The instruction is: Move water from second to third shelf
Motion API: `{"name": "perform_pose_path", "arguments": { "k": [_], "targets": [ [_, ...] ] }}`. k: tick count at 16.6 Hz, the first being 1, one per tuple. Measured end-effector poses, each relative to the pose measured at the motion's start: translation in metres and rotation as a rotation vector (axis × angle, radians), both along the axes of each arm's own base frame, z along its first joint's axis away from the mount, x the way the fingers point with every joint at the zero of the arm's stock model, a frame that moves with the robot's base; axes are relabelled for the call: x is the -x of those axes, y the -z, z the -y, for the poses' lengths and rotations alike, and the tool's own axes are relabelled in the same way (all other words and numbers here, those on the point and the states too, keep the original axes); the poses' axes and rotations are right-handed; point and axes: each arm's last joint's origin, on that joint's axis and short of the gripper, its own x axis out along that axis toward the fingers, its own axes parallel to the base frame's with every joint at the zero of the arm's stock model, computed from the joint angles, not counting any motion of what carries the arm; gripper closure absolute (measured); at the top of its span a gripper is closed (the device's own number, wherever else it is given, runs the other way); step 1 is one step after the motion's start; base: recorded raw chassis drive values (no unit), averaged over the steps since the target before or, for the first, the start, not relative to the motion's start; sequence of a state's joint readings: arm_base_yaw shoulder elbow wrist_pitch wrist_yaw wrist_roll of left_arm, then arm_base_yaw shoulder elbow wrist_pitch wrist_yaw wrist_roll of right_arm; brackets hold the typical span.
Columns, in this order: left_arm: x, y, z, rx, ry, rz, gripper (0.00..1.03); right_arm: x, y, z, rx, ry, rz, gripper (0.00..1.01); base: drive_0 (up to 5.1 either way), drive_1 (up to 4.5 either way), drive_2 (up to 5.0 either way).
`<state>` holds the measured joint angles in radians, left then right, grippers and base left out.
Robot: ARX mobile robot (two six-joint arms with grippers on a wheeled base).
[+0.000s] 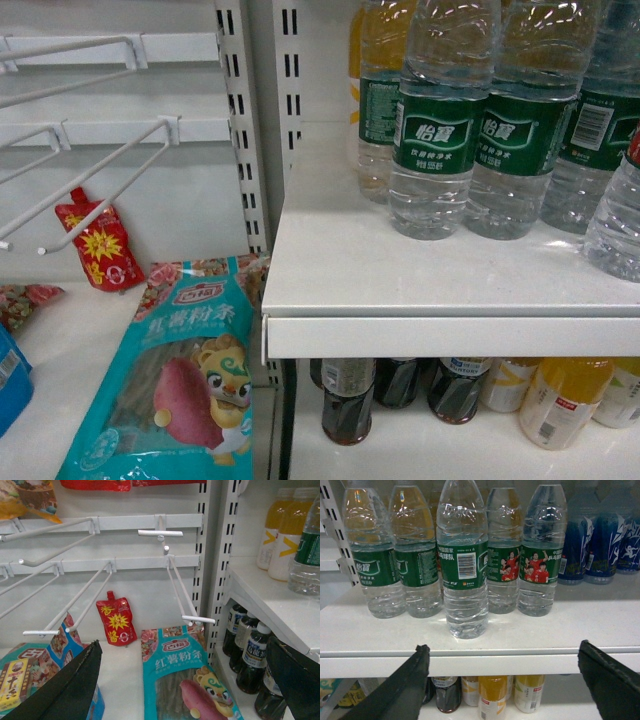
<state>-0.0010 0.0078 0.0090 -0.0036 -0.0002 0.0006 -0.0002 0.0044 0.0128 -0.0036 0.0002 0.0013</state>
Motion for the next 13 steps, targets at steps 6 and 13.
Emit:
{"name": "perform_pose_path", "arguments": {
  "k": [6, 13],
  "targets": [
    [0.0, 0.0, 0.0, 0.0, 0.0, 0.0, 0.05, 0.0, 0.0, 0.0, 0.0, 0.0, 0.0, 0.03, 0.0, 0.0, 0.0],
    [0.0, -0.0003, 0.0, 0.0, 0.0, 0.003, 0.05, 0.0, -0.0003, 0.0, 0.0, -0.001, 0.003, 0.03, 0.0, 0.0, 0.0]
  ]
}}
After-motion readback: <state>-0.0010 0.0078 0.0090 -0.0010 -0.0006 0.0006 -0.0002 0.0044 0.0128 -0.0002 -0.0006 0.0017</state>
